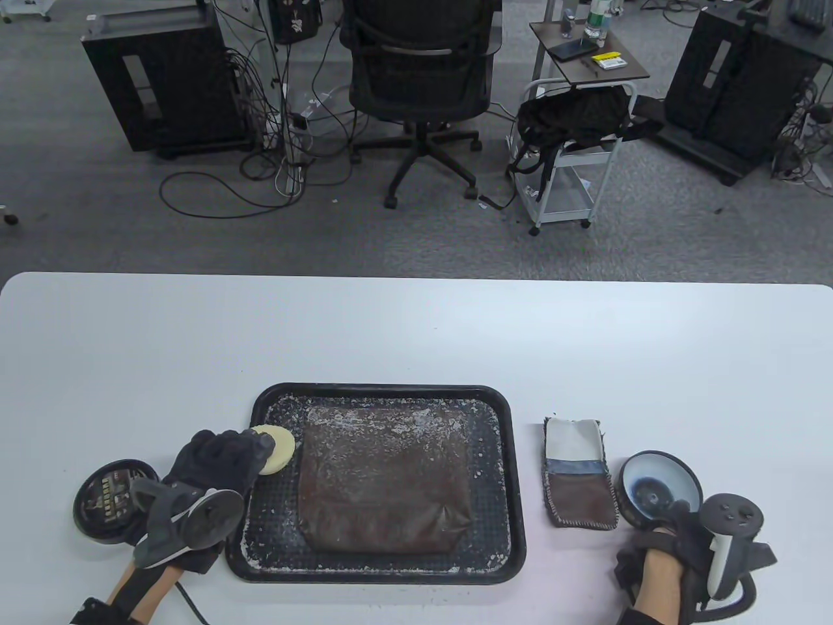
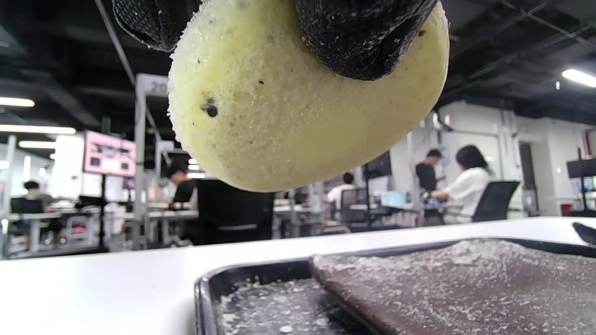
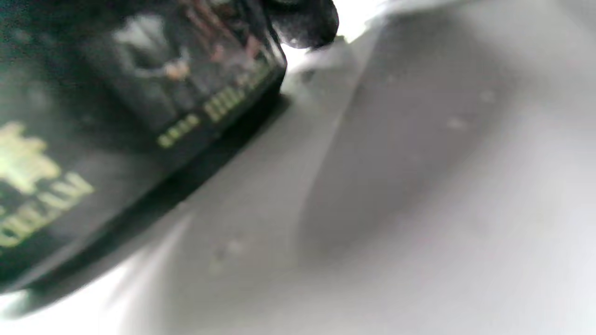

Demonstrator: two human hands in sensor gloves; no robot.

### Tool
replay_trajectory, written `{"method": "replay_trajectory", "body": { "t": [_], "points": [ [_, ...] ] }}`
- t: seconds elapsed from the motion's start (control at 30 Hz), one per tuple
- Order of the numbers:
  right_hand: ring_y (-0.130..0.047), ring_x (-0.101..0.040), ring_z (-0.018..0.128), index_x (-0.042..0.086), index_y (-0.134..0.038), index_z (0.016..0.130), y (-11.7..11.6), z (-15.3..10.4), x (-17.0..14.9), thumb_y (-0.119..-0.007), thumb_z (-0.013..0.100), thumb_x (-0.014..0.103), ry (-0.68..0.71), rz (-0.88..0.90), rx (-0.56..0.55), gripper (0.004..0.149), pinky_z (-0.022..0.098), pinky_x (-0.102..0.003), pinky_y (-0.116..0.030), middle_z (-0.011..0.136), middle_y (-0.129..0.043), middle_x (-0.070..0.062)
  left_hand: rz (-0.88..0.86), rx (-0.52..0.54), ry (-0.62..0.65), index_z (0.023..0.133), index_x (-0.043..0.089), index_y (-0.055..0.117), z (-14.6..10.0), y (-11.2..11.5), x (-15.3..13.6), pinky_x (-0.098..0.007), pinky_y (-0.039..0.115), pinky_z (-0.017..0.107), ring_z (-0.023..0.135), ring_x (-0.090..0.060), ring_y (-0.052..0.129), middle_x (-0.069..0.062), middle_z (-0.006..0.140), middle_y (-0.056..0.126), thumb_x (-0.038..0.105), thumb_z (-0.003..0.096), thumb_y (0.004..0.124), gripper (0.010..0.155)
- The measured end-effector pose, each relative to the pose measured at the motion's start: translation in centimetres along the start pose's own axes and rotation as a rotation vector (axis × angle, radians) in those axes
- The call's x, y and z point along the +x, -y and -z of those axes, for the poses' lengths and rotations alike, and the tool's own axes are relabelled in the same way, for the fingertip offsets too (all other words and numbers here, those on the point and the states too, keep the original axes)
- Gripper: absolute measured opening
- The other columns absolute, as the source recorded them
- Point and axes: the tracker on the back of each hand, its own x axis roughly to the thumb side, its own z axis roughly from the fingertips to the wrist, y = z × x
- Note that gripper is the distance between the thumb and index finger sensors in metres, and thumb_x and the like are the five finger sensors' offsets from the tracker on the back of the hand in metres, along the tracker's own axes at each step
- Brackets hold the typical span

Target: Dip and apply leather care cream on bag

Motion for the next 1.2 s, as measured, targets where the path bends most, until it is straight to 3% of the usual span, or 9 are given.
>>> {"method": "replay_trajectory", "body": {
  "t": [0.17,0.3,0.43,0.5,0.57,0.67,0.8,0.97,1.2],
  "points": [
    [-0.039,-0.054,0.096,-0.01,-0.068,0.092,0.4,-0.1,0.0,-0.063,0.047,0.031,0.004,0.013,-0.044,0.061,0.068,-0.069,-0.038,0.109,-0.035,-0.022,-0.003,0.001,-0.001,0.088,0.037,0.077,0.0,0.0,0.0,-0.049,0.069,0.07,0.082,-0.022,0.092,0.007,0.09,0.09,0.032,0.0362,0.082,0.052],
    [-0.06,-0.055,0.092,-0.01,-0.077,0.087,1.1,-0.5,0.4,-0.066,0.045,0.03,0.055,0.098,-0.143,0.06,0.065,-0.069,-0.05,0.104,-0.056,-0.023,-0.007,0.001,-0.005,0.088,0.037,0.077,0.0,0.0,0.0,-0.049,0.069,0.07,0.083,-0.022,0.092,0.007,0.09,0.09,0.032,0.0363,0.082,0.052],
    [-0.076,-0.053,0.085,-0.008,-0.08,0.087,2.2,-1.4,1.4,-0.068,0.044,0.033,0.142,0.078,-0.27,0.06,0.063,-0.066,-0.062,0.1,-0.064,-0.027,-0.004,0.02,-0.004,0.088,0.037,0.077,0.0,-0.2,-0.1,-0.049,0.069,0.07,0.082,-0.022,0.092,0.007,0.09,0.09,0.032,0.0363,0.082,0.052],
    [-0.106,-0.031,0.062,-0.007,-0.082,0.086,2.8,-1.7,1.6,-0.069,0.044,0.034,0.185,0.095,-0.31,0.06,0.052,-0.051,-0.084,0.093,-0.069,-0.034,-0.006,0.026,-0.005,0.088,0.037,0.077,-0.1,-0.2,-0.1,-0.049,0.069,0.07,0.083,-0.022,0.092,0.007,0.09,0.09,0.032,0.0363,0.082,0.052],
    [-0.11,-0.028,0.055,-0.005,-0.085,0.084,3.2,-2.0,1.6,-0.069,0.044,0.035,0.197,0.178,-0.314,0.059,0.048,-0.048,-0.088,0.091,-0.075,-0.032,-0.01,0.026,-0.005,0.088,0.037,0.077,0.0,-0.2,-0.1,-0.049,0.069,0.07,0.083,-0.022,0.091,0.006,0.09,0.089,0.032,0.0364,0.082,0.052],
    [-0.107,-0.027,0.056,-0.003,-0.082,0.087,3.6,-2.5,1.8,-0.069,0.045,0.038,0.245,0.331,-0.316,0.06,0.049,-0.05,-0.085,0.095,-0.071,-0.029,-0.009,0.024,0.001,0.088,0.037,0.077,-0.1,-0.1,0.0,-0.049,0.069,0.07,0.083,-0.022,0.091,0.007,0.09,0.09,0.032,0.0363,0.082,0.052],
    [-0.102,-0.026,0.056,-0.001,-0.076,0.091,3.9,-3.4,2.7,-0.071,0.046,0.042,0.348,0.491,-0.234,0.063,0.049,-0.05,-0.084,0.098,-0.066,-0.026,0.005,0.041,0.016,0.088,0.037,0.077,-0.2,-0.1,0.3,-0.049,0.07,0.07,0.083,-0.022,0.092,0.007,0.09,0.09,0.033,0.0363,0.082,0.052],
    [-0.102,-0.026,0.054,0.001,-0.073,0.093,2.5,-5.7,5.0,-0.072,0.047,0.043,0.458,0.705,-0.007,0.062,0.048,-0.049,-0.084,0.099,-0.066,-0.025,-0.028,0.118,0.017,0.087,0.037,0.078,-0.4,-0.5,0.5,-0.049,0.07,0.07,0.082,-0.022,0.092,0.007,0.09,0.09,0.032,0.0362,0.082,0.051],
    [-0.102,-0.027,0.052,0.001,-0.075,0.092,-0.5,-11.0,8.8,-0.072,0.046,0.042,0.644,0.697,0.198,0.062,0.047,-0.051,-0.084,0.097,-0.069,-0.025,-0.052,0.175,0.039,0.088,0.037,0.077,-0.8,-0.7,1.2,-0.048,0.072,0.069,0.082,-0.021,0.093,0.008,0.09,0.09,0.033,0.0363,0.081,0.052]
  ]
}}
